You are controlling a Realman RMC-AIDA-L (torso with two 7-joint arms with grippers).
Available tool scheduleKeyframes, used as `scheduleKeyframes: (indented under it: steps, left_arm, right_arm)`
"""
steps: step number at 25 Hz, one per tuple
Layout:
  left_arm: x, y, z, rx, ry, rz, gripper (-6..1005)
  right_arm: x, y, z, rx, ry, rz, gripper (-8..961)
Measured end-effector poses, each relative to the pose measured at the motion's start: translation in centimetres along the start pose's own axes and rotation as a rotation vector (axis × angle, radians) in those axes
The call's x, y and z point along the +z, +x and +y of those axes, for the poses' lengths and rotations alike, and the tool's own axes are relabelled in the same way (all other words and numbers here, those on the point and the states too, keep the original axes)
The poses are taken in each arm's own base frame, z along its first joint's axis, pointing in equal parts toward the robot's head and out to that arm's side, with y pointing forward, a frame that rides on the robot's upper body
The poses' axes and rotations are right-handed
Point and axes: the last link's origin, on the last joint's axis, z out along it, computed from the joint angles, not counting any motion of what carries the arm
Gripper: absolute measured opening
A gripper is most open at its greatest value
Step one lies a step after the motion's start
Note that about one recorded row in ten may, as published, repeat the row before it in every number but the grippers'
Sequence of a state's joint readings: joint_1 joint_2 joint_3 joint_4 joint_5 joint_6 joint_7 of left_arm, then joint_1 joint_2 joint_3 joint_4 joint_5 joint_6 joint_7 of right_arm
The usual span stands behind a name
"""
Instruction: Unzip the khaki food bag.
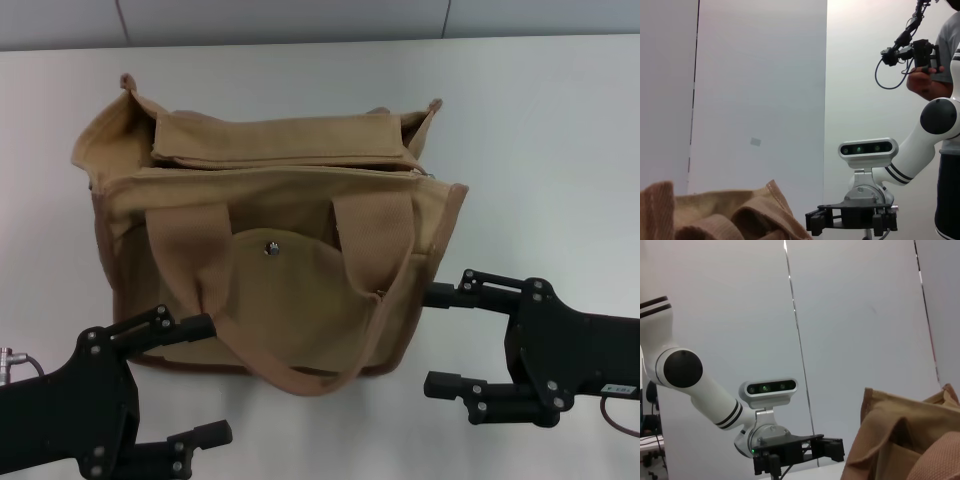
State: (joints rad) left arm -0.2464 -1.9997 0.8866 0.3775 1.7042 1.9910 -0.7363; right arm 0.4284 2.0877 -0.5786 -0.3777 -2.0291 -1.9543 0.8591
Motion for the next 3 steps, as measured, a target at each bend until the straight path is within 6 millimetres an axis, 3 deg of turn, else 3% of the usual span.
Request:
scheduleKeyframes:
  steps: [3]
  left_arm:
    - [0.04, 0.01, -0.04, 0.001, -0.001, 0.0, 846]
  right_arm:
    - [0.01, -0.01, 0.03, -0.005, 0.001, -0.005, 775]
